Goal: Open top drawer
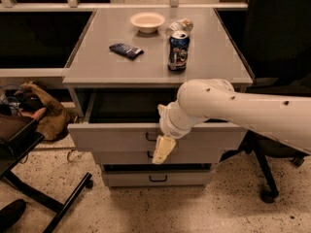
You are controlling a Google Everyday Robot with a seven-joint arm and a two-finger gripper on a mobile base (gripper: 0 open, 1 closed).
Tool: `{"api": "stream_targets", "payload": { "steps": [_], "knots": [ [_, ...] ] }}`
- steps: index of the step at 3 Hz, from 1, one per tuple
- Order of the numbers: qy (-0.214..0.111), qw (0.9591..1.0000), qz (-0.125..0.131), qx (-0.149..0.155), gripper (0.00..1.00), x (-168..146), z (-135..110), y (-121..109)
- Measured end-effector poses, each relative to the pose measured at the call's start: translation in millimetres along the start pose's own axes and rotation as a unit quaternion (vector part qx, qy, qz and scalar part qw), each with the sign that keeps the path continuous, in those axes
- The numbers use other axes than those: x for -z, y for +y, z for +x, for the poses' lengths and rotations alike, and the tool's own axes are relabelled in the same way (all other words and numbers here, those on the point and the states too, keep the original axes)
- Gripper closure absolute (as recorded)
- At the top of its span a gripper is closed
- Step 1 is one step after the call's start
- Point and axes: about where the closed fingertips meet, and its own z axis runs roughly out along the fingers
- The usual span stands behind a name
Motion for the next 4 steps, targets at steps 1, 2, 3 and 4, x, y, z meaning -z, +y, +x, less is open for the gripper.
{"api": "stream_targets", "payload": {
  "steps": [1,2,3,4],
  "knots": [
    [0.004,0.9993,-0.037,-0.004,0.0,-26.2,3.9,5.3],
    [0.005,0.9974,-0.072,0.0,0.0,-40.8,3.1,14.1],
    [-0.003,0.9953,-0.096,0.004,0.0,-35.7,1.5,26.9],
    [-0.015,0.9946,-0.102,0.003,0.0,-13.4,2.7,43.9]
  ]
}}
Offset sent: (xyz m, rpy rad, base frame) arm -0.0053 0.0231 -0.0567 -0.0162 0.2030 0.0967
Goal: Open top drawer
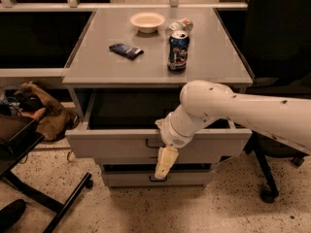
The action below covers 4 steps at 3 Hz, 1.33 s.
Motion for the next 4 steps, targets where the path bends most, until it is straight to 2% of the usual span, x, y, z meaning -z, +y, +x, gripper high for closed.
{"api": "stream_targets", "payload": {
  "steps": [1,2,3,4],
  "knots": [
    [-0.004,0.9997,-0.016,-0.02,0.0,18.3,9.6,56.6],
    [-0.004,0.9997,-0.017,-0.02,0.0,18.3,9.6,56.6],
    [-0.006,0.999,-0.04,-0.019,0.0,11.3,11.4,66.6],
    [-0.006,0.999,-0.041,-0.019,0.0,14.4,9.8,66.5]
  ]
}}
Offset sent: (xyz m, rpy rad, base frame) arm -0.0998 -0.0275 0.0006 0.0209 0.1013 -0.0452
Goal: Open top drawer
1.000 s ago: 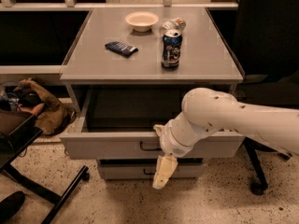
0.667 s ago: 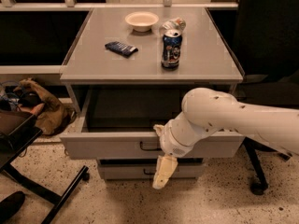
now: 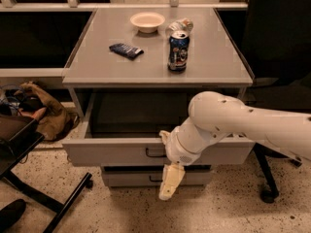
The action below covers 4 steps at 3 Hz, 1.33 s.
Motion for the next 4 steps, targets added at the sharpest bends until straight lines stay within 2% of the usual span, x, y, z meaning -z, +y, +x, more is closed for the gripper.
{"api": "stream_targets", "payload": {
  "steps": [1,3,4],
  "knots": [
    [-0.003,1.0,-0.003,-0.002,0.0,6.2,1.3,11.9],
    [-0.004,0.9977,0.017,-0.065,0.0,53.9,43.9,72.4],
    [-0.004,0.9975,0.019,-0.068,0.0,55.9,45.6,73.6]
  ]
}}
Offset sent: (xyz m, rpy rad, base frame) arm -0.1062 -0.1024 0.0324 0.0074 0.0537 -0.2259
